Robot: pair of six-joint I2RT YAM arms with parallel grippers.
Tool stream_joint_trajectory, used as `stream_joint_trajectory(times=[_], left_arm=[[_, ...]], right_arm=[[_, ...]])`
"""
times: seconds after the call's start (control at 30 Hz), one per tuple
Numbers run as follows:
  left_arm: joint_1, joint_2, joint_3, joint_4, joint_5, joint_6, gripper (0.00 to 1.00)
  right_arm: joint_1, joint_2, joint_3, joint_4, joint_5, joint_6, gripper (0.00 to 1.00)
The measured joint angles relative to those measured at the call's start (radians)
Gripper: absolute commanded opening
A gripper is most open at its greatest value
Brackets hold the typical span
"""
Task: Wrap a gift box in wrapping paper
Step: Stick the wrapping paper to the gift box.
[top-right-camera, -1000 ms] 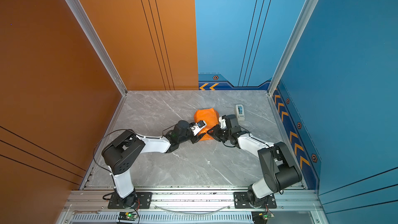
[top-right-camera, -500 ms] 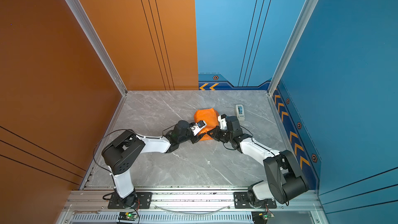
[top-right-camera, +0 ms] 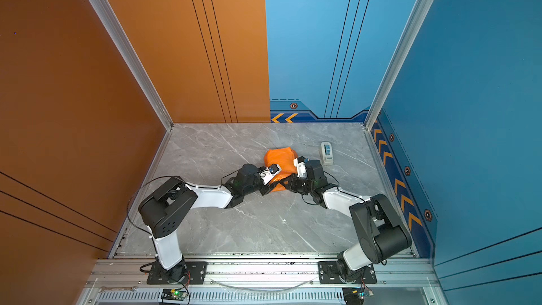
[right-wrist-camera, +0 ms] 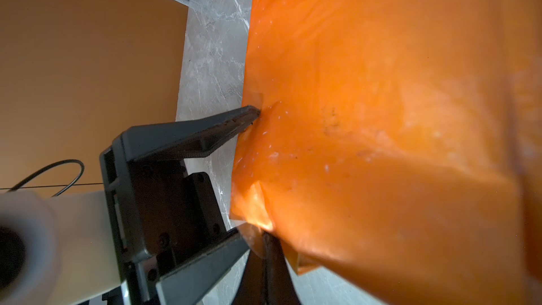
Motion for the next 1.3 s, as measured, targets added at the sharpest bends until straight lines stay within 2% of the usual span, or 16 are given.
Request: stream_joint_trajectory(times=[0.53, 0.87, 1.3], left_arm=[[0.000, 0.000, 0.000, 0.000, -0.002, -0.001, 0.61], [0.000, 0.000, 0.000, 0.000, -0.002, -0.001, 0.61], [0.000, 0.000, 0.000, 0.000, -0.002, -0.001, 0.61]], right_arm=[[-0.026, 0.031, 0.018, 0.000, 0.018, 0.002, 0.25], [-0.031, 0.042, 0.023, 0.001, 0.026, 0.002, 0.31], [-0.049, 0.039, 0.023, -0.002, 0.025, 0.024, 0.54]])
